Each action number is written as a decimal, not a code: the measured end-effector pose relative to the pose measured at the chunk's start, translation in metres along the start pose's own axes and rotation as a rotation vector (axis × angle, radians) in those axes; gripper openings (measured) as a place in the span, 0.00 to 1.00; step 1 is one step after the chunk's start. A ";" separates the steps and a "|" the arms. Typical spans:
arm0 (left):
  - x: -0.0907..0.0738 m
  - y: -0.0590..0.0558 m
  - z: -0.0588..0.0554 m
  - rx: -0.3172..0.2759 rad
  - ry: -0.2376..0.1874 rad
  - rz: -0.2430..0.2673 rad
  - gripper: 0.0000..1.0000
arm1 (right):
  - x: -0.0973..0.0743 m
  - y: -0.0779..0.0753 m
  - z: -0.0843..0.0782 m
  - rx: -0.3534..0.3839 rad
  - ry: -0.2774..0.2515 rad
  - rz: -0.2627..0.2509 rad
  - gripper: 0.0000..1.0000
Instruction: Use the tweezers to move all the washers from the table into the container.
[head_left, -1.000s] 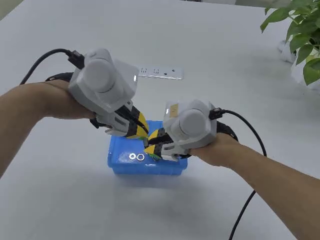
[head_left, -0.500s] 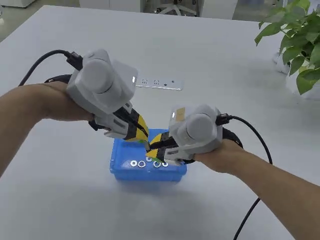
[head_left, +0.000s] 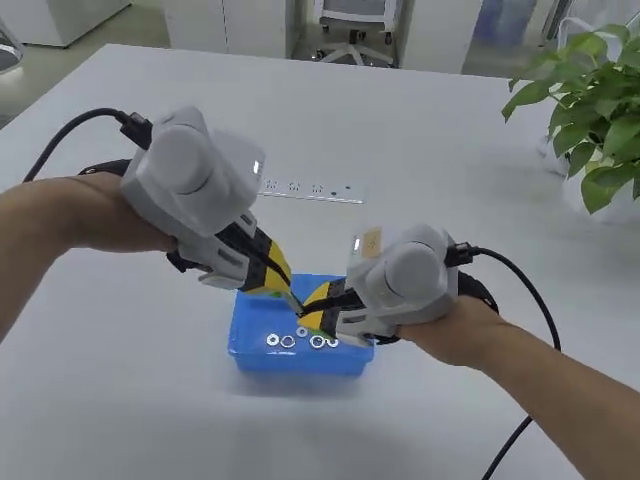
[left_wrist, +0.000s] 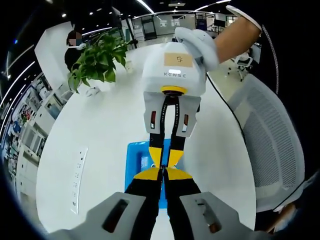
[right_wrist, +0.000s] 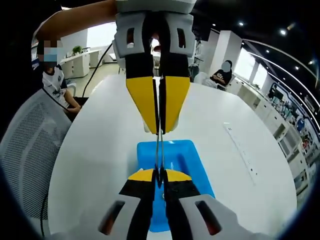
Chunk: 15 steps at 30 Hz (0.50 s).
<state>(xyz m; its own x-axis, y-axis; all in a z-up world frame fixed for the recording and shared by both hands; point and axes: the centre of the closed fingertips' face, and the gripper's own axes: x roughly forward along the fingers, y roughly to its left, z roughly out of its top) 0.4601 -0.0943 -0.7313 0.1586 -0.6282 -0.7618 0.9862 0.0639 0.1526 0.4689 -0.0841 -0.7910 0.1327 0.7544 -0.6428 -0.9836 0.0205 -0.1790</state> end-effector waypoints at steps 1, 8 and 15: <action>-0.001 -0.001 0.001 0.003 0.000 0.001 0.06 | -0.001 0.002 0.001 -0.004 0.002 0.001 0.07; -0.008 -0.016 0.002 0.011 0.000 0.003 0.06 | -0.010 0.014 0.007 -0.021 0.024 -0.002 0.07; -0.004 -0.036 -0.004 0.023 0.016 -0.005 0.06 | -0.018 0.033 0.000 -0.065 0.079 0.006 0.06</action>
<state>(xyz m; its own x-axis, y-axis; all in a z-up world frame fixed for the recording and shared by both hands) 0.4243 -0.0916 -0.7363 0.1545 -0.6162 -0.7723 0.9857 0.0431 0.1628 0.4338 -0.0968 -0.7852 0.1384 0.7004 -0.7002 -0.9748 -0.0287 -0.2213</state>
